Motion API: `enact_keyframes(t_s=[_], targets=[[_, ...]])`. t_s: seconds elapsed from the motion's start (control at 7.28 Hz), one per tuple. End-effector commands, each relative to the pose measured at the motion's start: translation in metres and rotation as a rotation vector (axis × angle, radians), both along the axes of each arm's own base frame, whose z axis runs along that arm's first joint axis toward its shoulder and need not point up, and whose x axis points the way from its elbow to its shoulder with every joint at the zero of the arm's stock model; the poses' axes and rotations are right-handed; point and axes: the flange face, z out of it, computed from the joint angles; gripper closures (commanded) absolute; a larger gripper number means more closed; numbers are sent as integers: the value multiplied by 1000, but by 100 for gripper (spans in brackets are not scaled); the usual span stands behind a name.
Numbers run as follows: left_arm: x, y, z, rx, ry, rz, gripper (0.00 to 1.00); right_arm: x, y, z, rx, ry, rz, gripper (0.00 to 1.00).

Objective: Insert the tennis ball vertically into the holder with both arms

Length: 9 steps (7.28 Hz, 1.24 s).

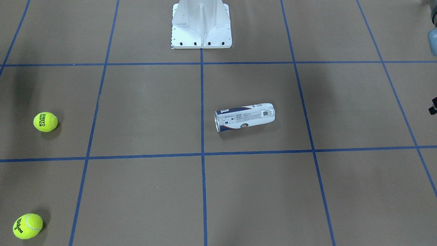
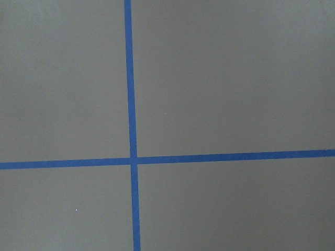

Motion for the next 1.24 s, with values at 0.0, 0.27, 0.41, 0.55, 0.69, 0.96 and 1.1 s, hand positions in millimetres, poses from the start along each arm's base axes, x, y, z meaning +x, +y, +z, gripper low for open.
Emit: enact_keyframes(t_s=[0.0,0.27,0.41,0.55,0.69,0.96,1.1], targets=[[1,0,0,0,2,1,0,4,6,8,7,1,-17,0],[2,0,-2,6,2,3,0,8,6,11,7,0,-19,0],[3,0,-3,9,4,6,0,8,6,11,8,1,-18,0],[3,0,-6,14,15,9,0,8,7,10,11,2,-18,0],[7,2,-12,9,70,21,0,8,7,8,13,0,-16,0],[33,5,-49,18,129,32,0,8,4,-7,42,-3,-13,0],[80,22,-112,46,164,40,0,8,4,-7,39,-2,-13,0]])
